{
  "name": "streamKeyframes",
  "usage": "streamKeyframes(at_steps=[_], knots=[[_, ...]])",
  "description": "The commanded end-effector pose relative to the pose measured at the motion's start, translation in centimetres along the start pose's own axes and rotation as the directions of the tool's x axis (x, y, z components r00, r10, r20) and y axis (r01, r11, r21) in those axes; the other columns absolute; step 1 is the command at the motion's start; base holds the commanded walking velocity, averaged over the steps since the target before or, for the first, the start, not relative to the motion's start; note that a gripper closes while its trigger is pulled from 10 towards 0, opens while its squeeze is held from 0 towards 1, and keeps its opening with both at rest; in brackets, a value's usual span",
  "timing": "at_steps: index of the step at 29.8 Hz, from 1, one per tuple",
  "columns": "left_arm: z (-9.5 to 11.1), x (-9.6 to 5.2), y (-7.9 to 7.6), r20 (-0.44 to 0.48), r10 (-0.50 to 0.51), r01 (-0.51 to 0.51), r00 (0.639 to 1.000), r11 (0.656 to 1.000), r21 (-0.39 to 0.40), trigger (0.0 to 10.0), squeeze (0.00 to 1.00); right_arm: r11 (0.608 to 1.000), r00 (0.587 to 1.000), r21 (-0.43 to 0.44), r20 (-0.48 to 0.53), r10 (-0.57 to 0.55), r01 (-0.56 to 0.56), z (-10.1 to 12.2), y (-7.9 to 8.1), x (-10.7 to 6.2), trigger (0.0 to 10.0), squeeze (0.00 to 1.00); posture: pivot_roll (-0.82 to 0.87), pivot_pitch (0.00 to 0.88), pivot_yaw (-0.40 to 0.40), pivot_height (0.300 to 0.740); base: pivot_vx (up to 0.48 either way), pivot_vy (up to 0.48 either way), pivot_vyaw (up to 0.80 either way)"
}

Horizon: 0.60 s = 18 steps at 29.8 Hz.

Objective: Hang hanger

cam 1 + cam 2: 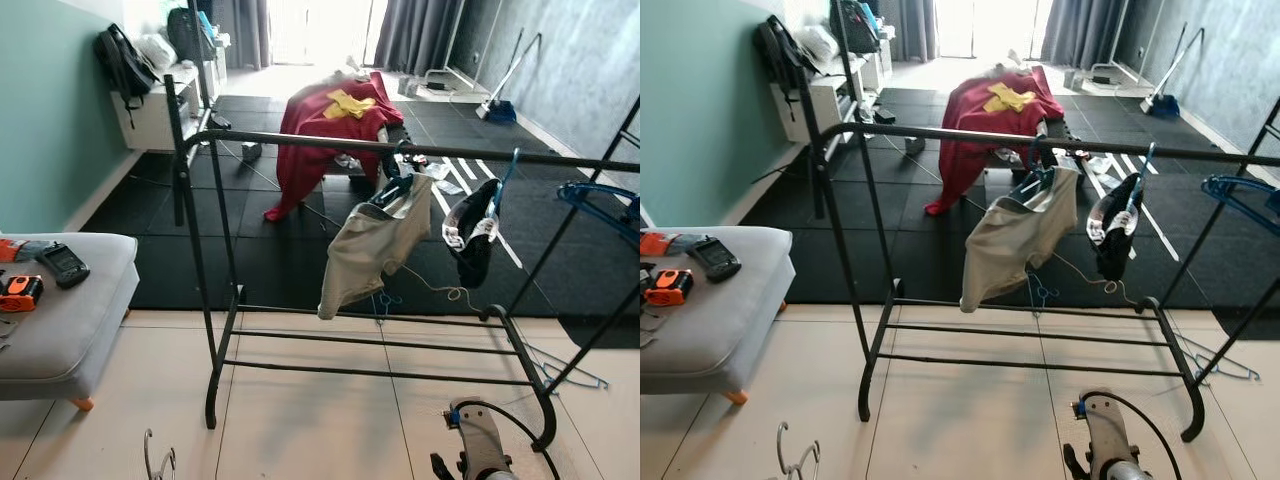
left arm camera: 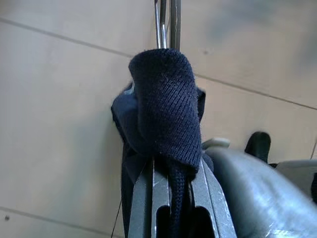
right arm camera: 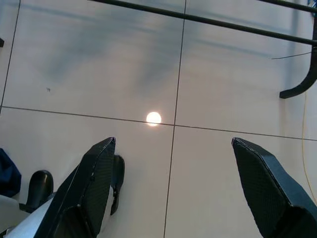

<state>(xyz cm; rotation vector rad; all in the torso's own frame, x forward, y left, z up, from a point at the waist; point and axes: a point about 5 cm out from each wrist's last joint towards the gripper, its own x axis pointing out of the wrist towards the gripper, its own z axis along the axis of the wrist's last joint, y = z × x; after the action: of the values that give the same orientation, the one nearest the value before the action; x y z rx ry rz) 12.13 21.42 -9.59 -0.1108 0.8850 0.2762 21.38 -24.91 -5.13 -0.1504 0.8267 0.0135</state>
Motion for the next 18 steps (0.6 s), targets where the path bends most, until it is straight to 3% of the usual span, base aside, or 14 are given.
streamKeyframes(at_steps=[1, 6, 8, 9, 10, 11, 13, 14, 16, 18], knots=[[0.3, 0.0, 0.4, 0.011, -0.004, 0.004, 1.000, 1.000, 0.025, 10.0, 0.00, 1.000, 1.000, 0.017, 0.006, 0.004, -0.005, 0.3, -0.2, 0.0, 10.0, 0.00, 0.00, 0.000, -0.039, 0.740, 0.000, 0.000, 0.00], [1.7, 0.4, 0.0, 0.070, -0.052, 0.045, 0.996, 0.994, 0.100, 10.0, 0.00, 0.999, 0.999, 0.020, 0.024, 0.048, -0.048, 0.9, 0.0, 0.1, 10.0, 0.00, 0.00, 0.000, -0.041, 0.740, 0.000, 0.000, 0.00], [3.7, 0.7, -0.3, 0.147, -0.105, 0.085, 0.983, 0.987, 0.138, 10.0, 0.00, 0.994, 0.993, 0.033, 0.054, 0.100, -0.102, 1.7, 0.3, 0.3, 10.0, 0.00, -0.01, 0.000, -0.039, 0.740, 0.000, 0.000, 0.00], [3.7, 0.7, -0.3, 0.147, -0.105, 0.085, 0.983, 0.987, 0.138, 10.0, 0.00, 0.994, 0.993, 0.033, 0.054, 0.100, -0.102, 1.7, 0.3, 0.3, 10.0, 0.00, -0.01, 0.000, -0.039, 0.740, 0.000, 0.000, 0.00], [5.4, 0.9, -0.5, 0.203, -0.149, 0.115, 0.968, 0.979, 0.171, 10.0, 0.00, 0.990, 0.988, 0.036, 0.078, 0.136, -0.139, 2.5, 0.4, 0.3, 10.0, 0.00, -0.01, 0.000, -0.038, 0.740, 0.000, 0.000, 0.00], [5.4, 0.9, -0.5, 0.203, -0.149, 0.115, 0.968, 0.979, 0.171, 10.0, 0.00, 0.990, 0.988, 0.036, 0.078, 0.136, -0.139, 2.5, 0.4, 0.3, 10.0, 0.00, -0.01, 0.000, -0.038, 0.740, 0.000, 0.000, 0.00], [9.8, 0.7, -0.8, 0.348, -0.252, 0.157, 0.903, 0.948, 0.278, 10.0, 0.00, 0.971, 0.961, -0.011, 0.140, 0.237, -0.238, 4.5, 0.6, 0.4, 10.0, 0.00, -0.01, 0.000, -0.034, 0.740, 0.000, 0.000, 0.00], [9.8, 0.7, -0.8, 0.348, -0.252, 0.157, 0.903, 0.948, 0.278, 10.0, 0.00, 0.971, 0.961, -0.011, 0.140, 0.237, -0.238, 4.5, 0.6, 0.4, 10.0, 0.00, -0.01, 0.000, -0.034, 0.740, 0.000, 0.000, 0.00], [12.8, 0.2, -0.9, 0.425, -0.323, 0.171, 0.846, 0.918, 0.359, 10.0, 0.00, 0.949, 0.932, -0.067, 0.180, 0.315, -0.308, 6.1, 0.8, 0.3, 10.0, 0.00, -0.01, 0.000, -0.032, 0.740, 0.000, 0.000, 0.00], [14.3, -0.2, -0.9, 0.451, -0.371, 0.181, 0.812, 0.894, 0.409, 10.0, 0.00, 0.926, 0.903, -0.107, 0.205, 0.377, -0.362, 7.3, 0.8, 0.2, 10.0, 0.00, -0.02, 0.000, -0.027, 0.740, 0.000, 0.000, 0.00]])
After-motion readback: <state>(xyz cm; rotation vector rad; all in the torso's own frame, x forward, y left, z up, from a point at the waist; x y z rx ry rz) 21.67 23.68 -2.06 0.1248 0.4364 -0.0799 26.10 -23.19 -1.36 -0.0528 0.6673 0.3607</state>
